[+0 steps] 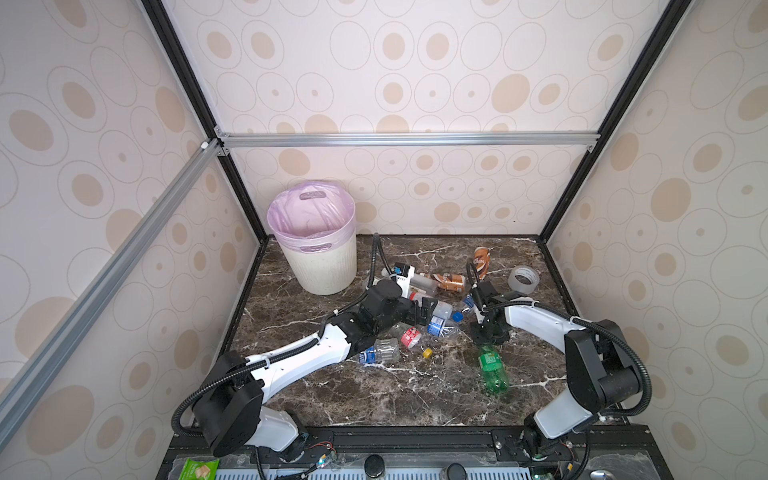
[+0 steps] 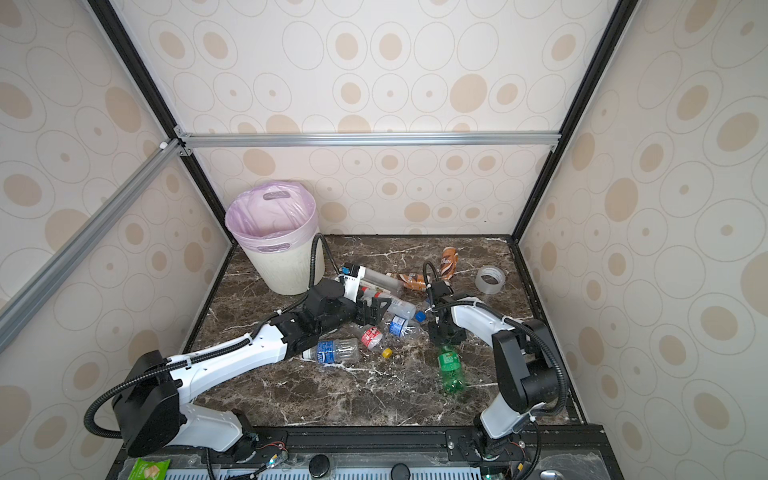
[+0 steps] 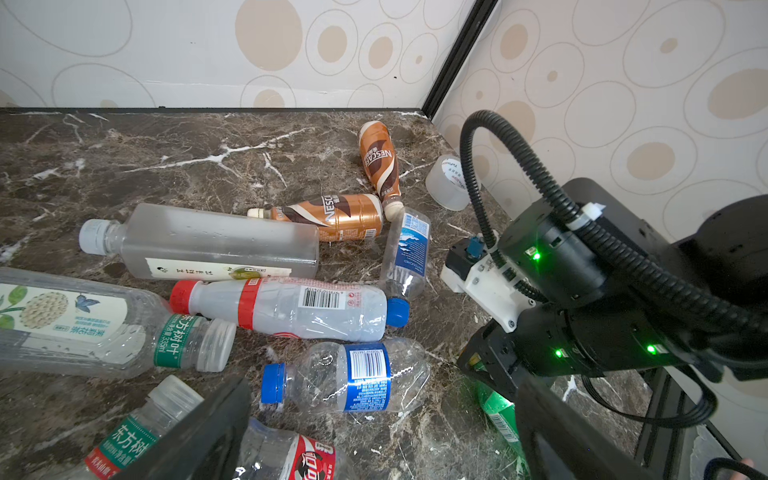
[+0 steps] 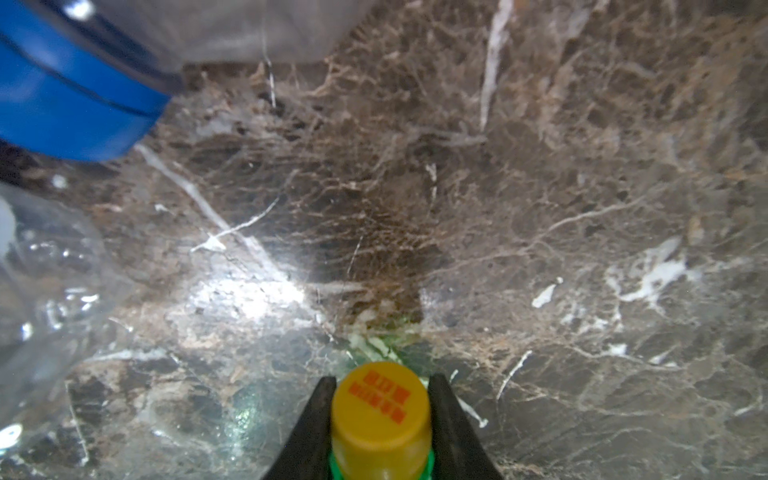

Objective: Throw the plastic bottles in the bin
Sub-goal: 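Close the right gripper on the yellow cap of the green bottle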

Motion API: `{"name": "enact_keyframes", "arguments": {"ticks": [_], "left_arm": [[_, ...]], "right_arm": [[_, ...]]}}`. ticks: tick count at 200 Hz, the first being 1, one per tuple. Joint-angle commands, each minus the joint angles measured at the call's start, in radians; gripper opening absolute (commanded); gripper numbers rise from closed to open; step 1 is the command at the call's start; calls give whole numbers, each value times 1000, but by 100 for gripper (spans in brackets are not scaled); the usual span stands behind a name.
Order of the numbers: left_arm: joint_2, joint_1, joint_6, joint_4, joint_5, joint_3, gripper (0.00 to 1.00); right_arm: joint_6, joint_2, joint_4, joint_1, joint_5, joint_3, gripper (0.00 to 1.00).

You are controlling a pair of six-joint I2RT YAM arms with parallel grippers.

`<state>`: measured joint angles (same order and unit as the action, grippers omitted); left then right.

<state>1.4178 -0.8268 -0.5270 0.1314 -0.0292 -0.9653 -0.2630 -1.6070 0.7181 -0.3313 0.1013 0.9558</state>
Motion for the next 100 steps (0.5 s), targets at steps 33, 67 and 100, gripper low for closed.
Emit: {"name": "enact_keyframes", "arguments": {"ticks": [33, 67, 100], "left_arm": [[27, -9, 13, -33, 1, -83, 99], [26, -9, 7, -38, -5, -93, 99], [2, -11, -9, -19, -22, -76, 99]], "right_arm": [[1, 98, 72, 4, 37, 71, 21], [10, 150, 146, 6, 33, 194, 20], [-2, 156, 160, 6, -13, 322, 20]]}}
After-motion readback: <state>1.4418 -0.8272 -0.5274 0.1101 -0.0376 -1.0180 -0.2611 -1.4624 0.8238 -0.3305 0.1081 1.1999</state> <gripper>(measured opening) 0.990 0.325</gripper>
